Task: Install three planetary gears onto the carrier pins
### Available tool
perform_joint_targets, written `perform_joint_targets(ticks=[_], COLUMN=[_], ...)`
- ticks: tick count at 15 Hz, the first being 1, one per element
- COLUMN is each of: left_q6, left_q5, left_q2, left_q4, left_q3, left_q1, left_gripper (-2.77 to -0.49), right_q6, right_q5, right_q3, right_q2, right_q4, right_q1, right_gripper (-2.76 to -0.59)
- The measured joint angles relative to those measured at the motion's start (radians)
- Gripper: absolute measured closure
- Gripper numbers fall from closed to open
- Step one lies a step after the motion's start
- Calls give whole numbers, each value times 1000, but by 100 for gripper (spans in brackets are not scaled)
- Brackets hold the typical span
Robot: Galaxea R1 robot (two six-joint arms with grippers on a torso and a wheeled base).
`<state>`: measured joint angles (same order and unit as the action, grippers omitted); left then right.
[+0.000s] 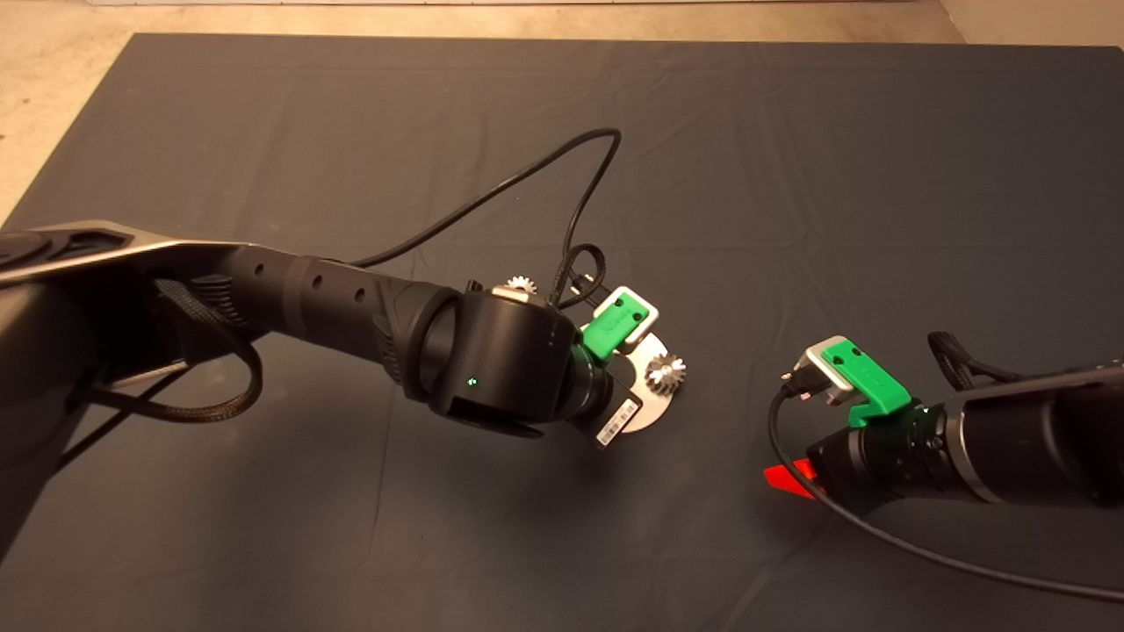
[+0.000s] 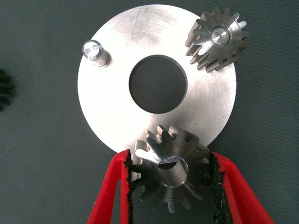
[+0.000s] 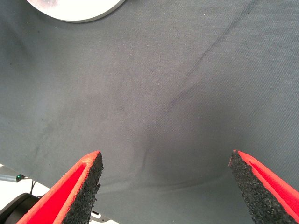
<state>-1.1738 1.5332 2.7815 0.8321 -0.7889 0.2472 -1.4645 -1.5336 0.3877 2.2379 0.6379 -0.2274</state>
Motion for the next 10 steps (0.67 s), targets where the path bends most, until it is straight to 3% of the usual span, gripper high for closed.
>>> perform_joint_targets(ticks=[10], left_q6=[0], left_q5=[0], left_q2=[-9], left_q4=[8], left_q3=[4], left_q1=[-1], left_gripper=[-77], right_q6=[0], right_q5=[0], right_q3=[0], right_q2=[0], right_q4=[-3], right_q1=[0], right_gripper=[-202])
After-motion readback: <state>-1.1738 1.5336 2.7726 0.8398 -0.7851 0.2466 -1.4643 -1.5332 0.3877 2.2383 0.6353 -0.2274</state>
